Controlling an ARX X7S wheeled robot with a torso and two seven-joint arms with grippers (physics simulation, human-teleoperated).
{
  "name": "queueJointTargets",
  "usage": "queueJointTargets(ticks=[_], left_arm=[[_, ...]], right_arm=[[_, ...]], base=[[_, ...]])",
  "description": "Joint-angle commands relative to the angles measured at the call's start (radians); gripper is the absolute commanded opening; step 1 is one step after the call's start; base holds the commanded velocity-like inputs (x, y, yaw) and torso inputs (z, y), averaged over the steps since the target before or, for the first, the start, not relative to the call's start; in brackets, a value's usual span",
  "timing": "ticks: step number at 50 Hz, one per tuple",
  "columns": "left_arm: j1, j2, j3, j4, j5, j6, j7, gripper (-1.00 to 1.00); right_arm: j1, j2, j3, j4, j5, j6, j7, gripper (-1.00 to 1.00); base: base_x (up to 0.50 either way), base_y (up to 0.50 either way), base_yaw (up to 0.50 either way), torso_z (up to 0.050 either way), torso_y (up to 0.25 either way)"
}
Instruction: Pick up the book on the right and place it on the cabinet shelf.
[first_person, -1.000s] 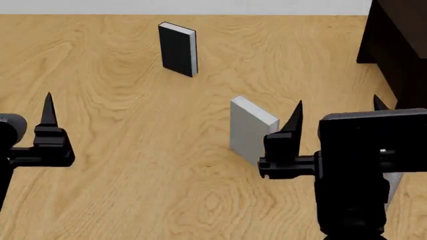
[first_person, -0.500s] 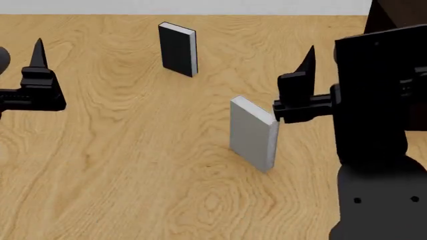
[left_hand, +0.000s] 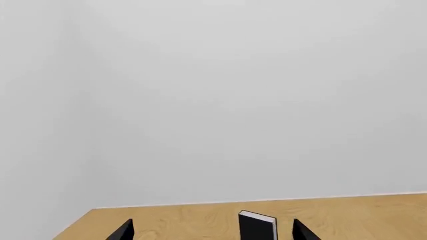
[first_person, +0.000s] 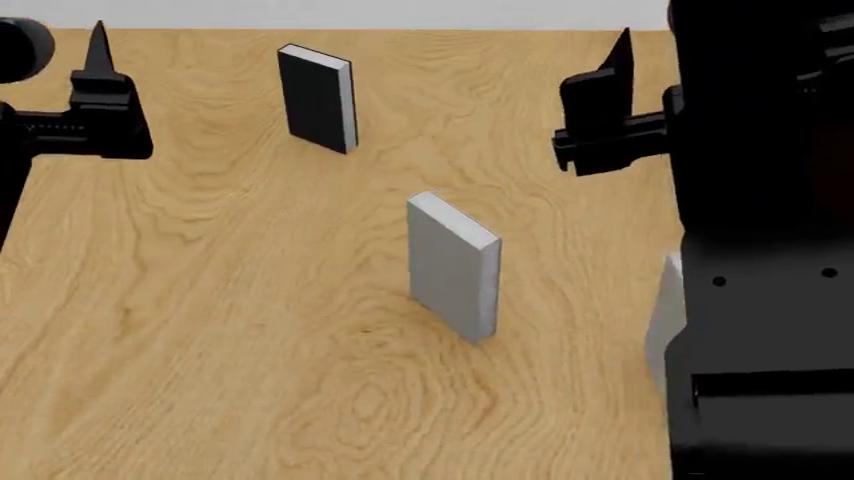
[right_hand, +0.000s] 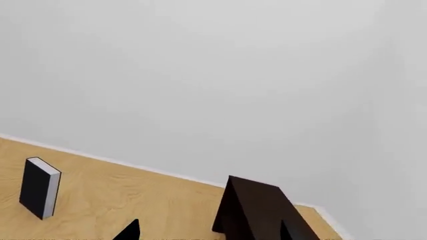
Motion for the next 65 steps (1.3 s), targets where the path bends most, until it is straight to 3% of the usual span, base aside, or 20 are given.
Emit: queueJointTargets(ticks=[1, 13, 40, 65], left_arm=[[-0.018, -0.002, 0.009, -0.018, -0.011, 0.007, -0.002, 1.00], [-0.018, -0.009, 0.008, -0.003, -0.023, 0.003, -0.004, 1.00], [-0.015, -0.018, 0.020, 0.001, -0.044, -0.002, -0.011, 1.00], [-0.005, -0.026, 0.015, 0.000, -0.058, 0.007, -0.026, 1.00]], right_arm=[[0.017, 0.006, -0.004, 0.023, -0.002, -0.009, 0.001, 1.00], [0.024, 0.011, -0.012, 0.019, 0.001, -0.005, -0.001, 1.00], [0.034, 0.019, -0.008, 0.001, -0.004, 0.037, 0.019, 1.00], [0.020, 0.023, -0.025, -0.003, -0.004, 0.038, 0.025, 1.00]], base=[[0.00, -0.50, 0.00, 0.000, 0.000], [0.00, -0.31, 0.00, 0.000, 0.000], [0.00, 0.00, 0.00, 0.000, 0.000], [0.49, -0.07, 0.00, 0.000, 0.001]])
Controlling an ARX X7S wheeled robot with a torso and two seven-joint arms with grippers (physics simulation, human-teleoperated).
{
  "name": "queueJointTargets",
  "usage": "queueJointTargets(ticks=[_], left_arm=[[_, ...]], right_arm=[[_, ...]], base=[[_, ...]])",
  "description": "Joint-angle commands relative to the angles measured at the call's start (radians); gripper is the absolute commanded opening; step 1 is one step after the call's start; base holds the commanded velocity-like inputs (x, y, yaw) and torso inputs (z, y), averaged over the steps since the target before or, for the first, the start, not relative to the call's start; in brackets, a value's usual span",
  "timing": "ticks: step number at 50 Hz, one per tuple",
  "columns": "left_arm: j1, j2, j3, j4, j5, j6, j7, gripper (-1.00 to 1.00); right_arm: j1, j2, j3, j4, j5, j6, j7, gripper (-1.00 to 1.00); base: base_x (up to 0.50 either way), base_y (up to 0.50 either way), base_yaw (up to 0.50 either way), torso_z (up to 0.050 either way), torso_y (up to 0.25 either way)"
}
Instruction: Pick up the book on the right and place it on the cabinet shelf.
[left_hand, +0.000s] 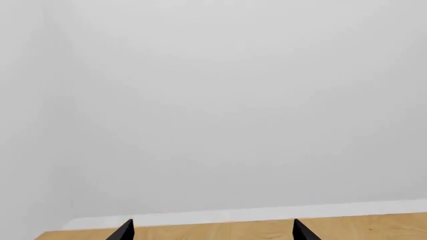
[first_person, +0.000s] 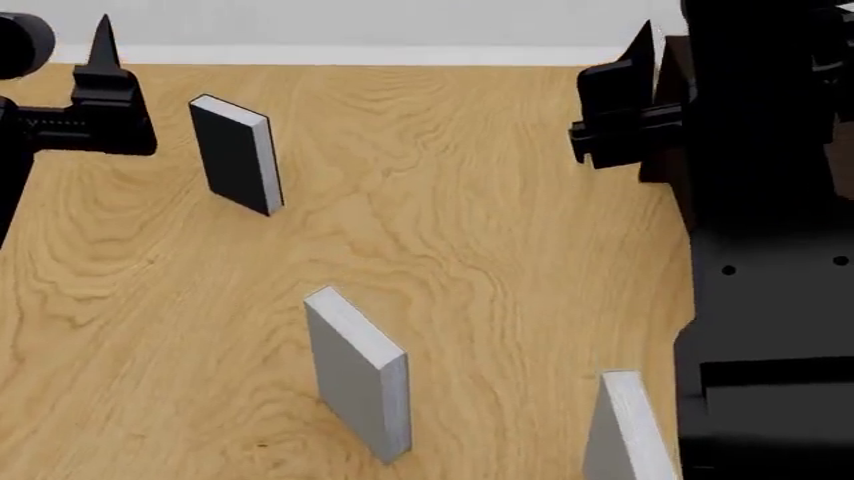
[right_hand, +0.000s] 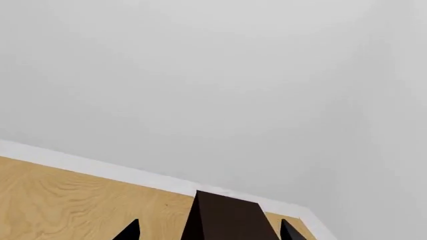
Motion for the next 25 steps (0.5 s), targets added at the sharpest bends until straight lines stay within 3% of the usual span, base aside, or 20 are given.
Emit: queueJointTargets(ticks=[1, 25], left_arm=[[0.002, -0.004, -0.003, -0.002, -0.007, 0.000, -0.008, 1.00], [-0.001, -0.011, -0.005, -0.001, -0.022, 0.000, -0.021, 1.00]], right_arm=[[-0.006, 0.001, -0.005, 0.001, 0.003, -0.003, 0.001, 1.00], [-0.009, -0.003, -0.004, 0.000, 0.014, 0.002, 0.002, 1.00]], base=[[0.50, -0.07, 0.00, 0.000, 0.000], [0.48, -0.04, 0.00, 0.000, 0.001]])
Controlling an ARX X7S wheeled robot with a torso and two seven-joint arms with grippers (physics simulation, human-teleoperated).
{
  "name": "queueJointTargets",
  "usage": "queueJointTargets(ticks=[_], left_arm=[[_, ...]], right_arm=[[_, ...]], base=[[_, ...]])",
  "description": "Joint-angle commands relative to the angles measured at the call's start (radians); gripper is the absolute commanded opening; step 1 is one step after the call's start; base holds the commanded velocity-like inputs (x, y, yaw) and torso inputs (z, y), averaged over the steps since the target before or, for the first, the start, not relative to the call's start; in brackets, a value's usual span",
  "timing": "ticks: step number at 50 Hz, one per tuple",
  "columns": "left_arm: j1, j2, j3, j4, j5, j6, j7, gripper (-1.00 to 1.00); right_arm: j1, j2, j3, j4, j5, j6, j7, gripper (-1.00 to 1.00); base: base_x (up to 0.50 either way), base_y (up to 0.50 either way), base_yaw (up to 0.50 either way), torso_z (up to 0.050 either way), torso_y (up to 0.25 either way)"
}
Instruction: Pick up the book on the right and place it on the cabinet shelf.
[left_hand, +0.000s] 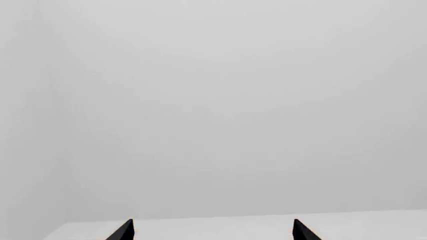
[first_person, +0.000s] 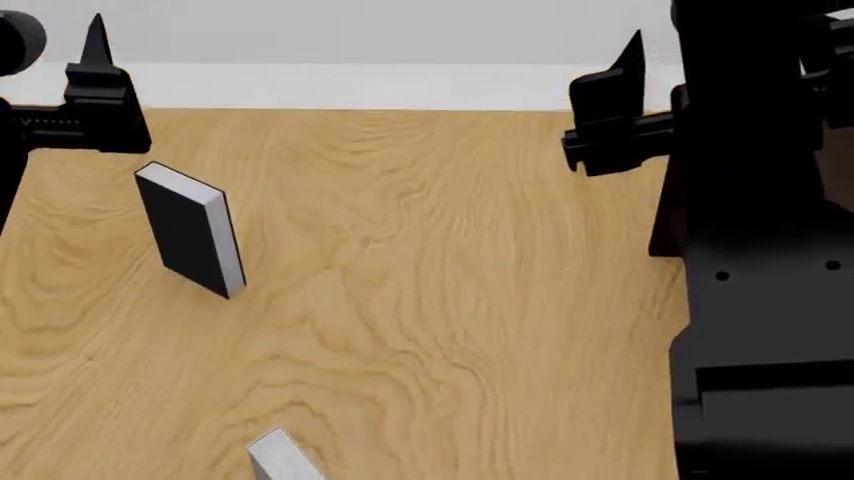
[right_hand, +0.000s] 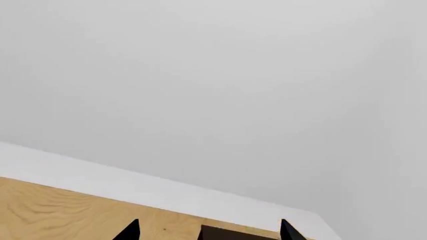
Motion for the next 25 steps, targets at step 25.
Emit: queueJointTargets(ticks=[25], left_arm=[[0.003, -0.017, -0.001, 0.005, -0.017, 0.011, -0.016, 1.00]], right_arm=[[0.010, -0.002, 0.000, -0.054, 0.025, 0.052, -0.009, 1.00]], base=[[0.00, 0.00, 0.00, 0.000, -0.141]])
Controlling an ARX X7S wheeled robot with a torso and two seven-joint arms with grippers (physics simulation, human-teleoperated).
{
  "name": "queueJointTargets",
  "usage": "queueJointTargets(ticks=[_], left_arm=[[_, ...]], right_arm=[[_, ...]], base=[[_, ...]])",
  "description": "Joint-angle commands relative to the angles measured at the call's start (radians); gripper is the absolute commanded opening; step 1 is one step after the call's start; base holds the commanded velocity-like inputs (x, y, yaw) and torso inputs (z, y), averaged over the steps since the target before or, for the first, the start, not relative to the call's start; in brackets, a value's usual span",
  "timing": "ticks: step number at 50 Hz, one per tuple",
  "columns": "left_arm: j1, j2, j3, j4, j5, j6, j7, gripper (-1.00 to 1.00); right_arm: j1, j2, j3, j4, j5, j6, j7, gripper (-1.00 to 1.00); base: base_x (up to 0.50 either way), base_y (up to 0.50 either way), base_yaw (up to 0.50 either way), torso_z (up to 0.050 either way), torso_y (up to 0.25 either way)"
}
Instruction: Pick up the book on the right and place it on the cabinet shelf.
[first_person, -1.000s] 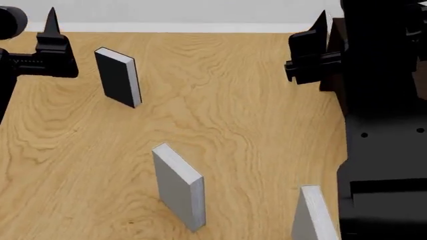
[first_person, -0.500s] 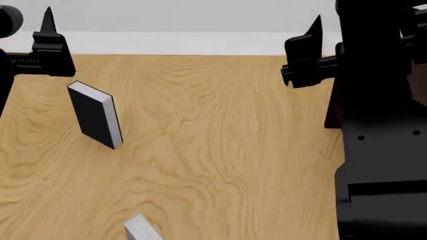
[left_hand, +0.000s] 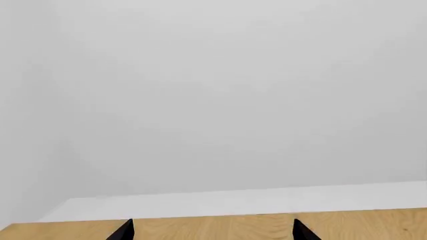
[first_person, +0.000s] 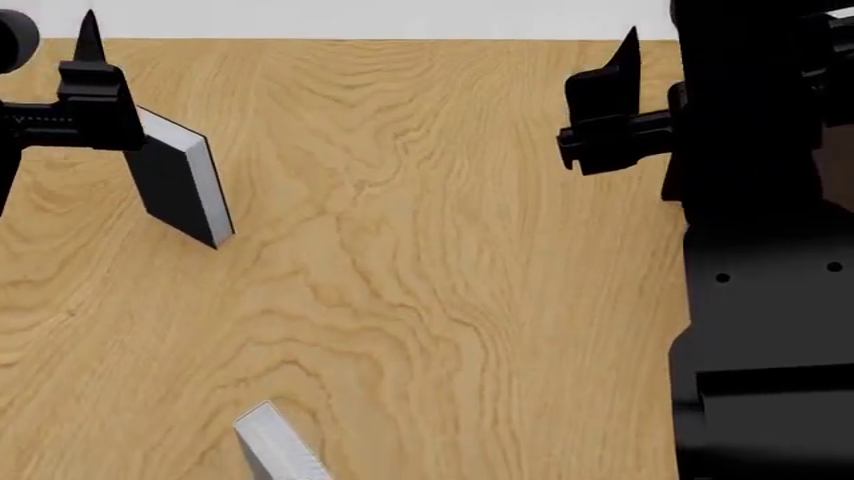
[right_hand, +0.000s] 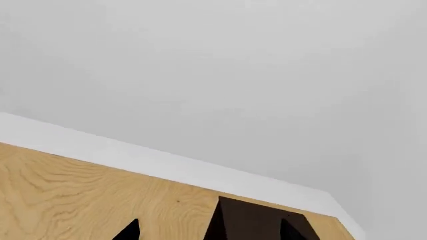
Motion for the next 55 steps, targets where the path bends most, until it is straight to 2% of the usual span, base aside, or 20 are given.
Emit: queueJointTargets(ticks=[1, 10, 13, 22, 24, 27, 29, 37, 46, 55], left_arm=[[0.002, -0.006, -0.004, 0.006, -0.009, -0.001, -0.004, 1.00], [0.018, -0.016, -0.005, 0.036, -0.018, -0.012, -0.003, 1.00], [0.025, -0.021, -0.010, 0.040, -0.023, -0.012, -0.001, 1.00], [0.040, -0.033, -0.013, 0.062, -0.031, -0.017, 0.001, 1.00], [0.041, -0.034, -0.013, 0.064, -0.031, -0.016, 0.001, 1.00], [0.042, -0.039, -0.013, 0.067, -0.032, -0.017, 0.001, 1.00], [0.041, -0.039, -0.016, 0.069, -0.034, -0.018, 0.000, 1.00], [0.043, -0.042, -0.023, 0.061, -0.041, -0.007, 0.001, 1.00], [0.036, -0.044, -0.023, 0.061, -0.046, -0.008, -0.002, 1.00], [0.036, -0.048, -0.018, 0.063, -0.048, -0.006, -0.004, 1.00]], right_arm=[[0.018, 0.002, -0.007, -0.046, 0.014, 0.055, -0.016, 1.00], [0.039, 0.020, 0.001, -0.153, 0.039, 0.185, -0.046, 1.00], [0.042, -0.002, 0.069, -0.204, 0.084, 0.278, -0.076, 1.00], [0.074, 0.011, 0.131, -0.363, 0.164, 0.528, -0.105, 1.00], [0.078, 0.068, 0.159, -0.352, 0.408, 0.528, 0.069, 1.00], [0.117, 0.179, 0.193, -0.305, 0.858, 0.528, 0.480, 1.00], [0.138, 0.220, 0.185, -0.285, 1.142, 0.526, 0.622, 1.00], [0.152, 0.347, 0.149, -0.267, 1.696, 0.483, 1.069, 1.00], [0.205, 0.473, 0.024, -0.293, 2.037, 0.340, 1.321, 1.00], [0.271, 0.557, -0.095, -0.347, 2.232, 0.237, 1.449, 1.00]], base=[[0.00, 0.00, 0.00, 0.000, -0.152], [0.00, 0.00, 0.00, 0.000, -0.074], [0.00, 0.00, 0.00, 0.000, 0.000], [0.00, 0.00, 0.00, 0.000, 0.000], [0.00, 0.00, 0.00, 0.000, 0.000], [0.00, 0.00, 0.00, 0.000, 0.000], [0.00, 0.00, 0.00, 0.000, 0.000], [0.00, 0.00, 0.00, 0.000, 0.000], [0.00, 0.00, 0.00, 0.000, 0.000], [0.00, 0.00, 0.00, 0.000, 0.000]])
